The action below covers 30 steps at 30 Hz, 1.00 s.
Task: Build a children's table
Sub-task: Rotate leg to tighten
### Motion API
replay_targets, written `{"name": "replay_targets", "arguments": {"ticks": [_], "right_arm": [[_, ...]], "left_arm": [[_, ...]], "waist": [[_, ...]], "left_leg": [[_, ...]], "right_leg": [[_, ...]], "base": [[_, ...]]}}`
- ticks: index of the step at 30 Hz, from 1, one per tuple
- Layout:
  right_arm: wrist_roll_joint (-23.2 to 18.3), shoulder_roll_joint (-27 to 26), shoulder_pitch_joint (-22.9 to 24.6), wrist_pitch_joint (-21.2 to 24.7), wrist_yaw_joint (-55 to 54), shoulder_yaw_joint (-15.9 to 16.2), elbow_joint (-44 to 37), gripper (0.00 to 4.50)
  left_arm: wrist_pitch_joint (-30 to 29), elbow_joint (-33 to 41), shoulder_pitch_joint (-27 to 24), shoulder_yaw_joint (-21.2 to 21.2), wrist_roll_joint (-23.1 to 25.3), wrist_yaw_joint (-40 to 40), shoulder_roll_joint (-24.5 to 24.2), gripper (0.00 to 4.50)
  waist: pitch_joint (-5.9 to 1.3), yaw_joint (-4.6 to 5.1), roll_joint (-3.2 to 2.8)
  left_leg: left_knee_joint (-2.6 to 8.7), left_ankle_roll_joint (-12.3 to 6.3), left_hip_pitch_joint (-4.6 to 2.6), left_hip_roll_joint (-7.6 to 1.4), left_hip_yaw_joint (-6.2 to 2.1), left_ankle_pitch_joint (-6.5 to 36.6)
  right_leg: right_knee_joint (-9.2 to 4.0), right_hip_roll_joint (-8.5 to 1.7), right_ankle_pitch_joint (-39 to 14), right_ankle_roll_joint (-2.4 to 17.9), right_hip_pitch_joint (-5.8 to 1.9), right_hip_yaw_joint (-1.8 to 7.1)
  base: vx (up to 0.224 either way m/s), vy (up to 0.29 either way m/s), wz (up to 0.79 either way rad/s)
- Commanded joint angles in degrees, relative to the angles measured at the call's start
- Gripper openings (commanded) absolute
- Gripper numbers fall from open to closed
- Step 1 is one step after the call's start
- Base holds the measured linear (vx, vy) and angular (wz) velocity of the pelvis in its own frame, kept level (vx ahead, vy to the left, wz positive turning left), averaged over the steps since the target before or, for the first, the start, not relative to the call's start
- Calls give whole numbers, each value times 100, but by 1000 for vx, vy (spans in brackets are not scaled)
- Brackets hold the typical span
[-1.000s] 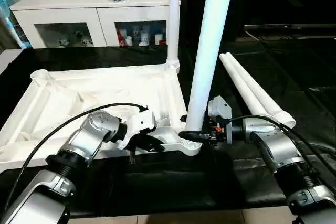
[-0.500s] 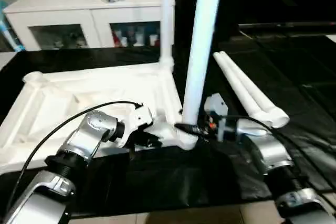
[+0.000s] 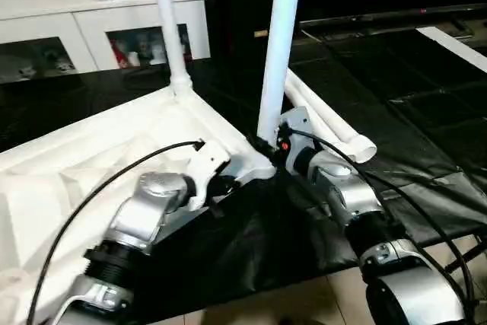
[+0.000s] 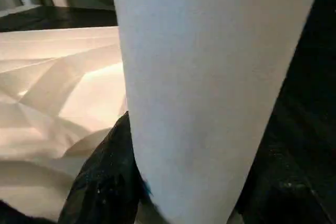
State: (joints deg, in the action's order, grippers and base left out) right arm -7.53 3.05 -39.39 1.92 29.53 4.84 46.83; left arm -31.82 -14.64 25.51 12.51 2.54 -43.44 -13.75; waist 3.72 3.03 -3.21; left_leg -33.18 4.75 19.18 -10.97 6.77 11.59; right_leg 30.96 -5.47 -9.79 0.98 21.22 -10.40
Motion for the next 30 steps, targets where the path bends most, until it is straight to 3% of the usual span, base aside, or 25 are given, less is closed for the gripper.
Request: {"name": "replay_targets", "arguments": {"ticks": [1,9,10,12,14,16,17,19,22,23,24,25,27,29,30], "right_arm": [[121,-142,221,365,-181,93,717,193],[169,-184,116,249,-204,19,965,193],[196,-180,110,217,-187,21,972,228],[298,-150,104,42,-118,83,1004,228],[300,-147,102,24,-129,75,1016,267],[168,-148,126,73,16,-8,975,269],[131,-140,137,70,87,-25,963,269],[137,-104,196,-1,89,-56,897,305],[65,-38,315,-17,237,-123,749,320],[45,2,359,21,314,-130,695,327],[-2,38,415,61,447,-136,615,337],[-78,112,528,100,670,-150,436,358],[-120,166,602,49,818,-150,312,368],[-222,299,767,83,1096,-190,-2,374],[-222,299,767,83,1096,-190,-2,390]], "left_arm": [[20,338,114,191,-93,-24,142,0],[-198,382,190,121,-54,178,180,0],[-193,375,196,121,-56,192,171,0],[-183,350,207,115,-80,220,148,0],[-182,339,212,110,-86,230,144,0],[-148,285,241,91,-91,242,118,0],[-134,263,255,86,-93,244,110,0],[-62,186,299,72,-94,236,78,0],[56,87,353,78,-82,183,28,0],[95,52,375,80,-78,163,8,0],[130,17,397,84,-76,139,-10,0],[182,-38,433,103,-76,91,-46,0],[210,-73,455,110,-73,69,-64,0],[306,-167,502,157,-69,-10,-123,0],[306,-167,502,157,-69,-10,-123,0]], "waist": [[-183,24,-28],[-169,102,-25],[-164,106,-23],[-167,126,-14],[-159,129,-18],[-166,130,-25],[-205,106,-19],[-224,48,-12],[-263,-24,-12],[-265,-56,-9],[-295,-135,-25],[-302,-185,11],[-313,-267,-2],[-320,-288,-7],[-350,-336,12]], "left_leg": [[436,-94,12,-150,-100,3290],[452,-76,8,-134,-113,3498],[450,-75,3,-133,-114,3517],[448,-75,4,-132,-118,3537],[461,-70,0,-139,-126,3595],[466,-65,1,-148,-133,3627],[452,-89,1,-140,-111,3470],[481,-174,105,-165,-100,3084],[480,-231,153,-190,-67,2710],[481,-253,162,-194,-55,2600],[474,-317,170,-203,-9,2254],[470,-385,176,-208,20,2076],[456,-433,141,-207,69,1911],[450,-461,153,-195,92,1755],[432,-490,132,-207,123,1586]], "right_leg": [[-606,-412,-3763,174,-129,186],[-611,-433,-3902,201,-103,215],[-622,-433,-3944,188,-95,208],[-633,-440,-4012,148,-92,199],[-627,-433,-3998,152,-83,201],[-619,-441,-3981,181,-83,218],[-609,-457,-3827,240,-87,262],[-522,-451,-3474,434,-121,340],[-473,-455,-3059,627,-141,402],[-467,-453,-2939,680,-142,417],[-416,-443,-2479,861,-156,461],[-391,-428,-2341,907,-168,476],[-393,-427,-2367,929,-155,510],[-373,-404,-2271,961,-167,518],[-345,-398,-2120,992,-156,545]], "base": [[0,0,0],[0,0,0],[0,0,0],[0,0,0],[0,0,0],[0,0,0],[0,0,0],[0,0,0],[0,0,0],[0,0,0],[0,0,0],[0,0,0],[0,0,0],[0,0,0],[0,0,0]]}}
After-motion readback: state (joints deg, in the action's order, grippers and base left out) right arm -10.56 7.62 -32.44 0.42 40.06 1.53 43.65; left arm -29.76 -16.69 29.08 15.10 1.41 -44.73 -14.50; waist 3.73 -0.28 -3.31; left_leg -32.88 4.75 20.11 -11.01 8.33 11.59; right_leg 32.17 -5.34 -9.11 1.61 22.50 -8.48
